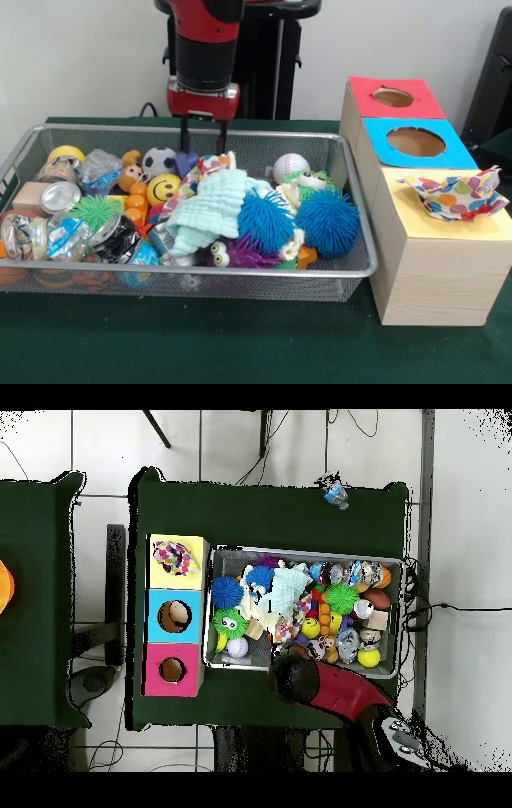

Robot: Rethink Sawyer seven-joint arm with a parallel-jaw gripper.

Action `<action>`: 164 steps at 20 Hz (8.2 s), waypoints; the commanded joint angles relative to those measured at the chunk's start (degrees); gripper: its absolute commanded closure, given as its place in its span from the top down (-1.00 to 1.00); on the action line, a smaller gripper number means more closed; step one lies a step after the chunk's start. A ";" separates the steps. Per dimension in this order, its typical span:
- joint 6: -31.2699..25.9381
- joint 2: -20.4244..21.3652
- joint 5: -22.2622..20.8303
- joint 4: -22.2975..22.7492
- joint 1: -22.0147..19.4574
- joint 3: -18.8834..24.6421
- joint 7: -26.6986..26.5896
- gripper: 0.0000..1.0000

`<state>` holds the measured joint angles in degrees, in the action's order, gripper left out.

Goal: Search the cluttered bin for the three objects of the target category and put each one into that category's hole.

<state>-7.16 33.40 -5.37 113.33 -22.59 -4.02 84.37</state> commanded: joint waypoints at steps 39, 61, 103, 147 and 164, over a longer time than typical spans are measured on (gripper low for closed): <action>-8.66 2.65 8.09 -7.52 2.06 2.62 10.44 1.00; -4.41 -1.10 7.63 -7.78 2.69 2.01 10.42 1.00; -5.98 1.28 7.11 -5.09 1.28 2.61 10.02 -1.00; -25.92 6.30 17.22 -19.60 25.89 -5.94 29.15 -1.00; -35.48 8.33 19.36 -24.92 30.23 -8.70 32.23 -1.00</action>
<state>-32.74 39.03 11.75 92.65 6.31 -11.87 100.37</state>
